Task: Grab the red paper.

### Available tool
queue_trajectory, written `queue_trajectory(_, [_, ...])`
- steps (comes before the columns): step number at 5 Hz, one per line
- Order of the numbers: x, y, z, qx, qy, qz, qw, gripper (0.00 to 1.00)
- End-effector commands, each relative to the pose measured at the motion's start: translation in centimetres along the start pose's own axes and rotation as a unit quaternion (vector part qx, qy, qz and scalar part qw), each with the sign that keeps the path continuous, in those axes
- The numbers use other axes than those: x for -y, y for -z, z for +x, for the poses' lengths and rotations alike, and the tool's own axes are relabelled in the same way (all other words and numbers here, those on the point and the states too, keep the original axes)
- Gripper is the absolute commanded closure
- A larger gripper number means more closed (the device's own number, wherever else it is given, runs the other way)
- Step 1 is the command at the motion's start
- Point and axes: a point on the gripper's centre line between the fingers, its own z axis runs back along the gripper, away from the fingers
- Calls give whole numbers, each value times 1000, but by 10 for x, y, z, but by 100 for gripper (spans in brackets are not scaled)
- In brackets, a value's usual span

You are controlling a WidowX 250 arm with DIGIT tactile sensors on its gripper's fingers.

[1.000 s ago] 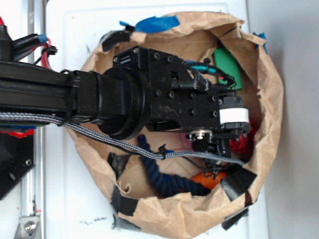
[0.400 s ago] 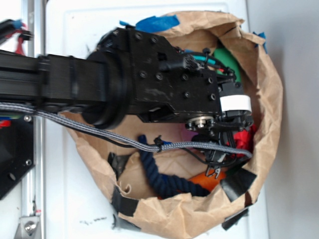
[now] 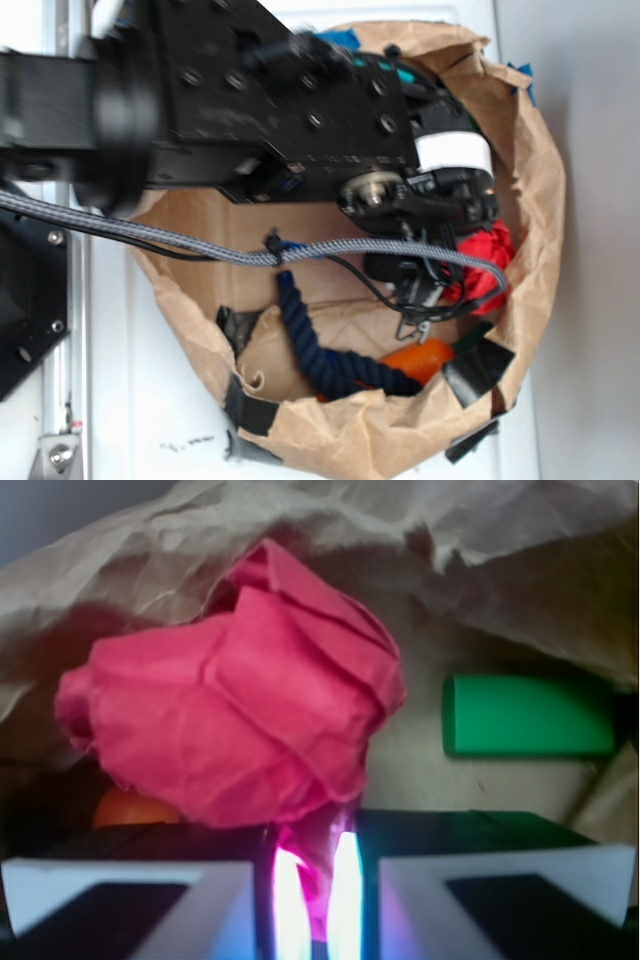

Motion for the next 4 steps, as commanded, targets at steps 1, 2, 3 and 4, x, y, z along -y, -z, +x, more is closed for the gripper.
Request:
queue_trajectory(1, [-4, -85, -26, -35, -76, -7, 996, 100])
queue_trajectory(2, [-8, -109, -37, -61, -110, -14, 992, 100])
queue_trajectory(3, [-11, -110, -35, -64, -111, -24, 992, 100])
queue_trajectory(4, [-13, -109, -33, -59, -118, -6, 991, 100])
